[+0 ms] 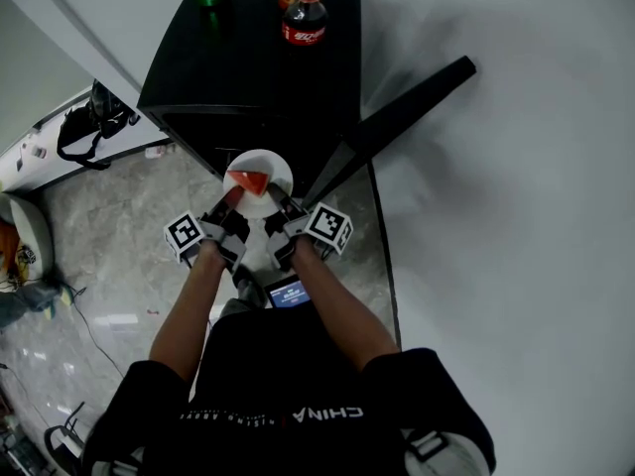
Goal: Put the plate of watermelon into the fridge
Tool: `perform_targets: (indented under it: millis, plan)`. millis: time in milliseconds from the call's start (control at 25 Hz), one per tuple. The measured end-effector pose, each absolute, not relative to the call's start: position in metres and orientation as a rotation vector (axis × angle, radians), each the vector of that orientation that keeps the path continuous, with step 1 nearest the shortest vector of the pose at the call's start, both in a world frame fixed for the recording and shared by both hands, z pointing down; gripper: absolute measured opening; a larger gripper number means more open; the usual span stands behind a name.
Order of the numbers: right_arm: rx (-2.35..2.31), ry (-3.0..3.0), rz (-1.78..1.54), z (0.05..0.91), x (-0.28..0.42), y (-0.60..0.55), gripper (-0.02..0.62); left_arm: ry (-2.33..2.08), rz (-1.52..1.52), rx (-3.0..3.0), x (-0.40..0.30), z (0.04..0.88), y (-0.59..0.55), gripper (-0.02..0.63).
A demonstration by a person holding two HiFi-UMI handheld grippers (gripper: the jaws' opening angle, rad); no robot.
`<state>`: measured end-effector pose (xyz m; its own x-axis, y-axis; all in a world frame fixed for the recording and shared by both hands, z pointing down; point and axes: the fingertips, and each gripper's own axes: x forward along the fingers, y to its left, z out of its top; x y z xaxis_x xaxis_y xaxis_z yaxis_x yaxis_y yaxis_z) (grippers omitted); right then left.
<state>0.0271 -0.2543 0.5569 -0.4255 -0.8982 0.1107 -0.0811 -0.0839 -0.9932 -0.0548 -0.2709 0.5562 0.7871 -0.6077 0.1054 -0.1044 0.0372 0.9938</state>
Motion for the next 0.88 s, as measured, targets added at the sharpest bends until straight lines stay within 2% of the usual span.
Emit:
perform_targets:
  millis: [200,440,880]
  plan:
    - [-1.118,1.541,-1.591,0.567,0.033,-0.264,0.031,-0.622,-0.443,1.477,-0.052,0.571,-0.284,0.028]
    - [-1.134,1.591,-1.626,0.578,0.03,-0.261,0.071,-0.664,-0.453,1.466,-0.049,0.586,-0.3,0.028]
    - [-1.225,1.557,-1.662,0.621,0.011,-0.275,0.069,-0.698,-0.451,1.45,-0.039,0.628,-0.334,0.028]
